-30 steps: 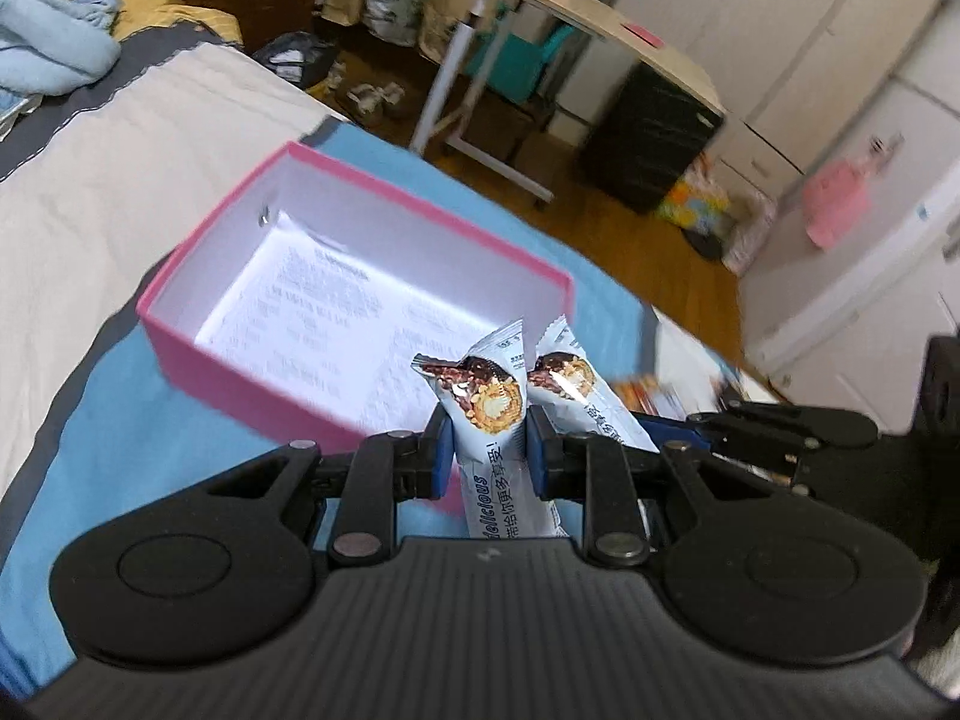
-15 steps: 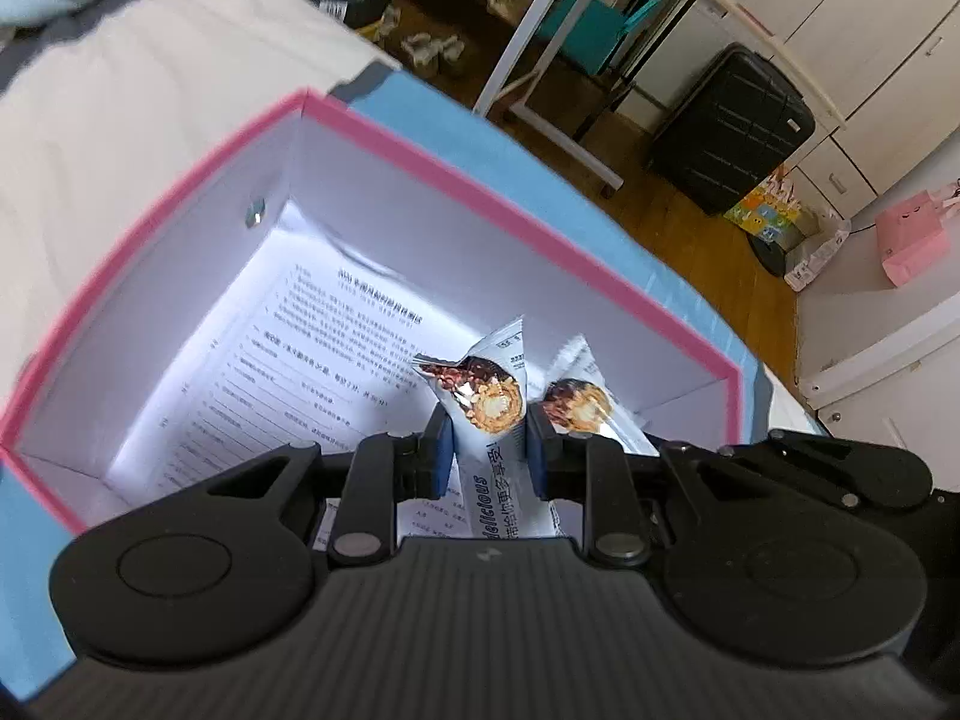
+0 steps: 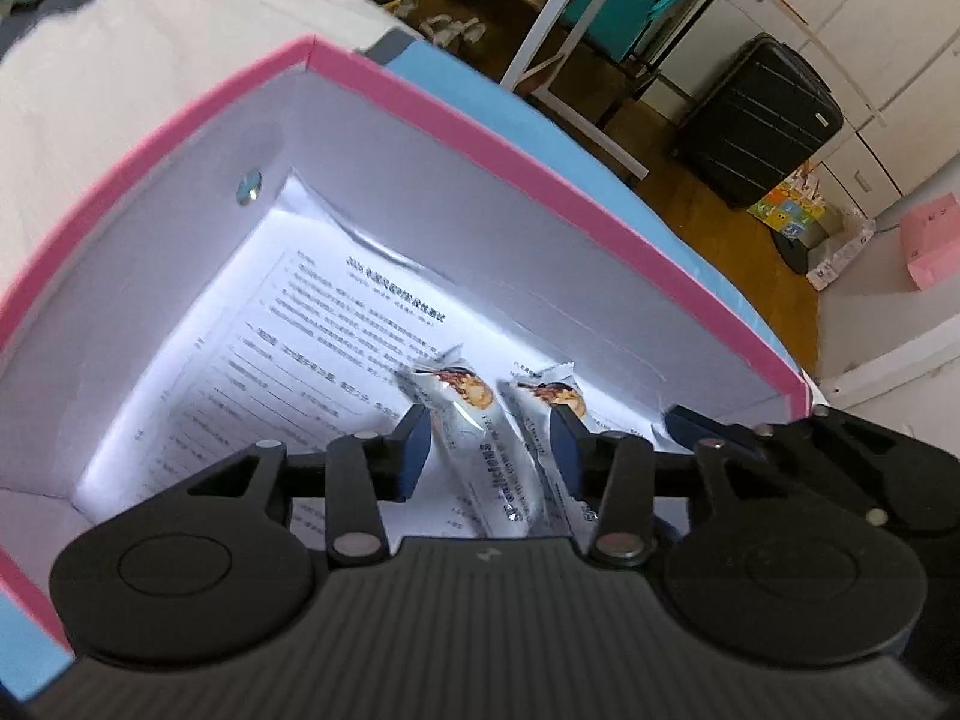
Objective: Organize snacks
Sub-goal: 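Lower both bars into the pink box and open both grippers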
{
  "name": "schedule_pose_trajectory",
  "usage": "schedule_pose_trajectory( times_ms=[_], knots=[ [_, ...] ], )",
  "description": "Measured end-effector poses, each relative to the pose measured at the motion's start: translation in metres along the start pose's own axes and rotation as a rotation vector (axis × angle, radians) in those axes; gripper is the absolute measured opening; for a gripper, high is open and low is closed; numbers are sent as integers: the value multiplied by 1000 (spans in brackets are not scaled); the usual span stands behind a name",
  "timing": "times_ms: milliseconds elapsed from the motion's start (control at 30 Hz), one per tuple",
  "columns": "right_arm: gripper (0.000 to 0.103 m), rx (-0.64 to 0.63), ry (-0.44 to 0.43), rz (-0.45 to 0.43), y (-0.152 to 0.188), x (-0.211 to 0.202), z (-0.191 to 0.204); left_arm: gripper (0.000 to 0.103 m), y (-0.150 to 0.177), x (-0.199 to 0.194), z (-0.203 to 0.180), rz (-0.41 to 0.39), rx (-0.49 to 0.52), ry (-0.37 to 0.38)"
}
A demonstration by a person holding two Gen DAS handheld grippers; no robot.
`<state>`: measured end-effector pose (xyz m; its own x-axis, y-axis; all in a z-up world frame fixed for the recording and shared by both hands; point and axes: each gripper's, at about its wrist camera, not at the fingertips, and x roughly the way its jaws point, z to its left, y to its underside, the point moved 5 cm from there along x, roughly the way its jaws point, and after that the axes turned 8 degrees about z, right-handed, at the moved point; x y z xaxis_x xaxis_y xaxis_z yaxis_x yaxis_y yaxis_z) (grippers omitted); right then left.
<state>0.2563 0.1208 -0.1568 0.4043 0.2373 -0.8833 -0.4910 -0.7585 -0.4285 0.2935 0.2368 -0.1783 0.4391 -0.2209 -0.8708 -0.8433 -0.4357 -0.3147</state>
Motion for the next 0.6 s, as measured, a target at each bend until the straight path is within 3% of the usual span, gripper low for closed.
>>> schedule_pose_trajectory(
  times_ms=[133,267,433,600],
  knots=[
    [49,61,-40,-58,19,-37,-8,55,8,-31,-13,-84,97,-63],
    [52,108,-72,-85,46,-80,-21,60,23,-64,-30,-116,168,-63],
    [55,164,-114,-56,84,-125,-44,68,47,-96,-54,-121,217,-51],
    [69,210,-89,-3,116,-168,-65,71,73,-119,-75,-123,247,-94]
  ],
)
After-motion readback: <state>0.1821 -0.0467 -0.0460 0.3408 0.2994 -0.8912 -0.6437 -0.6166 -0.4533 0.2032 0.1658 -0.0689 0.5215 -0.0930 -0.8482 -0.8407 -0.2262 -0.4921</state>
